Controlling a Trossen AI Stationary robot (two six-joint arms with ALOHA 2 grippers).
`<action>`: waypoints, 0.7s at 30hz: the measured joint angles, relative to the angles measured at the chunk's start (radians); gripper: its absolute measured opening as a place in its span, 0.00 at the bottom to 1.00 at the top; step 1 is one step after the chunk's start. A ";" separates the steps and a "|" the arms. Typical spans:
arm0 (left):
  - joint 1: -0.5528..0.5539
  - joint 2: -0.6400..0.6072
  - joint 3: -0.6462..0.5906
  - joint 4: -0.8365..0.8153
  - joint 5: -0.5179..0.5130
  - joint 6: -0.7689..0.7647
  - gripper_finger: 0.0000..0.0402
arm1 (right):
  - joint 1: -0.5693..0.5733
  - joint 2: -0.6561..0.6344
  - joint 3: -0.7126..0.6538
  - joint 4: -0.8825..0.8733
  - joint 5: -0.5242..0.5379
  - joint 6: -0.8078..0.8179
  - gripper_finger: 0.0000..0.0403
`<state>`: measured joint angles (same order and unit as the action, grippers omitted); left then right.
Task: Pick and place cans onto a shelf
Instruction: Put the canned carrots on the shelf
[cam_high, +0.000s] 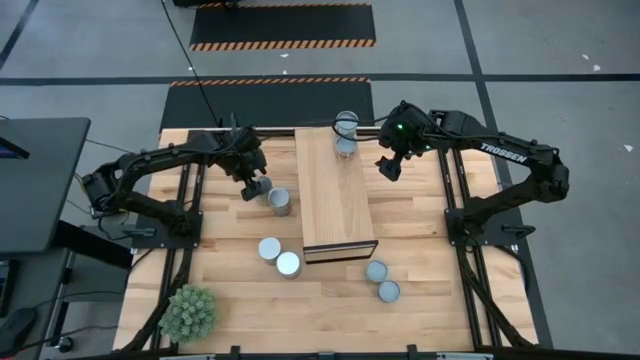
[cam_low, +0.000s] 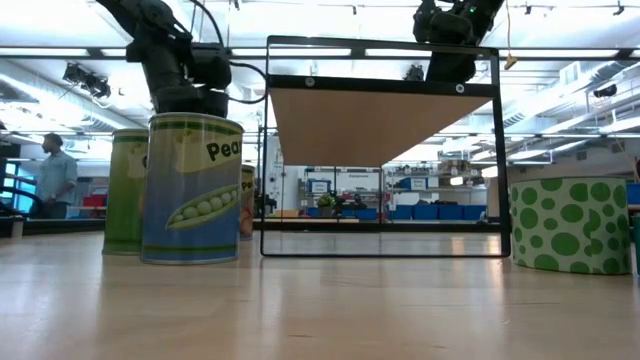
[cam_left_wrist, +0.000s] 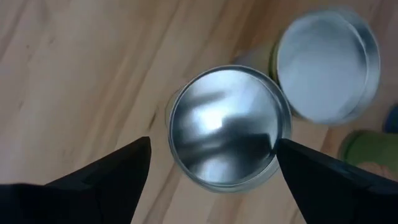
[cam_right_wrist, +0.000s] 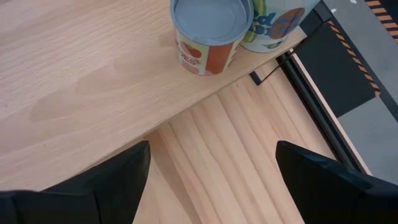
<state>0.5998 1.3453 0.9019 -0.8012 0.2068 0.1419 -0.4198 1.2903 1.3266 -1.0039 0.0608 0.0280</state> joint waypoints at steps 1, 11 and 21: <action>-0.006 0.000 0.006 -0.009 0.000 0.006 0.88 | 0.000 0.000 0.000 0.000 0.000 0.000 0.88; -0.025 0.000 0.118 -0.141 -0.005 0.122 0.88 | 0.000 0.000 0.000 0.000 -0.001 0.022 0.88; -0.032 -0.001 0.050 -0.245 -0.065 0.243 0.88 | 0.000 0.000 0.000 0.013 -0.004 0.048 0.88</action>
<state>0.5678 1.3445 0.9519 -1.0461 0.1417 0.3848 -0.4199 1.2903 1.3266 -0.9909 0.0566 0.0761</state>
